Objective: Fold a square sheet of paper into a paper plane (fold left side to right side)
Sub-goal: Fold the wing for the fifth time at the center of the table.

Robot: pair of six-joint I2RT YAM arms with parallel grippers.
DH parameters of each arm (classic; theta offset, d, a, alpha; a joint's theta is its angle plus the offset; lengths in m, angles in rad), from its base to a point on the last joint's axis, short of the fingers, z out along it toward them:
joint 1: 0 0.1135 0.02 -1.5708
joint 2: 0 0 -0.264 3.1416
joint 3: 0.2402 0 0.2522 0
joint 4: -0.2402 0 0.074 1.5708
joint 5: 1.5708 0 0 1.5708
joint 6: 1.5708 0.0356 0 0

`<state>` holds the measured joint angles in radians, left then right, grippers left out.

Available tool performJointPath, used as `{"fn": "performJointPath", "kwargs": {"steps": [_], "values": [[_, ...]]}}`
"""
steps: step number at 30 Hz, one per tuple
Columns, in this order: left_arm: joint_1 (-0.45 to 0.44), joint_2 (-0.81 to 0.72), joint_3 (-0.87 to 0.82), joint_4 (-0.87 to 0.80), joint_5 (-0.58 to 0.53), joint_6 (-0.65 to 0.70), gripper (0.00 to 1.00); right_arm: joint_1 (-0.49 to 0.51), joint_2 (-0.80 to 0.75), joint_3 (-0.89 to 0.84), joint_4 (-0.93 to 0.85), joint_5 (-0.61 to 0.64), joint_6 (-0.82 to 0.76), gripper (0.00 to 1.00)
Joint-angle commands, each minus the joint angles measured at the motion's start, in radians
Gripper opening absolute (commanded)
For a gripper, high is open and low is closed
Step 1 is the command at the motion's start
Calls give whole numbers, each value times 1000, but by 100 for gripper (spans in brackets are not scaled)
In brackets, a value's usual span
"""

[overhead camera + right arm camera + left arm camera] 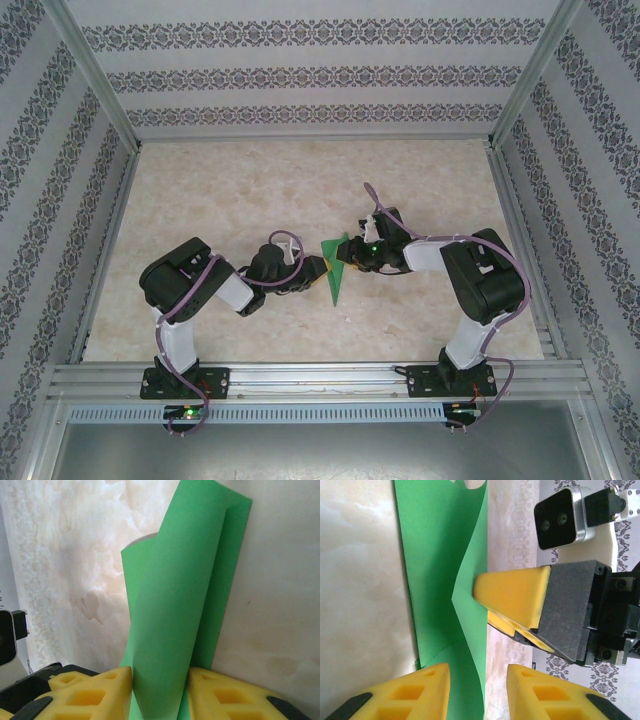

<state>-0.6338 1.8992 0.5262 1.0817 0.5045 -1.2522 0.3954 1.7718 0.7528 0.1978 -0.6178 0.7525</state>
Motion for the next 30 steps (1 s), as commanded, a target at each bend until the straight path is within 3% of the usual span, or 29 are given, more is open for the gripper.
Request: {"fn": "performJointPath", "kwargs": {"steps": [1,12,24,30], "values": [[20,28,36,-32,12,40,35,28,60,-1,-17,62,-38,36],[29,92,108,-60,31,42,34,30,60,2,-26,66,-42,36],[39,88,143,-158,-4,95,10,36,69,10,-52,81,-58,36],[44,92,147,-186,-12,114,8,37,73,13,-61,87,-65,36]]}}
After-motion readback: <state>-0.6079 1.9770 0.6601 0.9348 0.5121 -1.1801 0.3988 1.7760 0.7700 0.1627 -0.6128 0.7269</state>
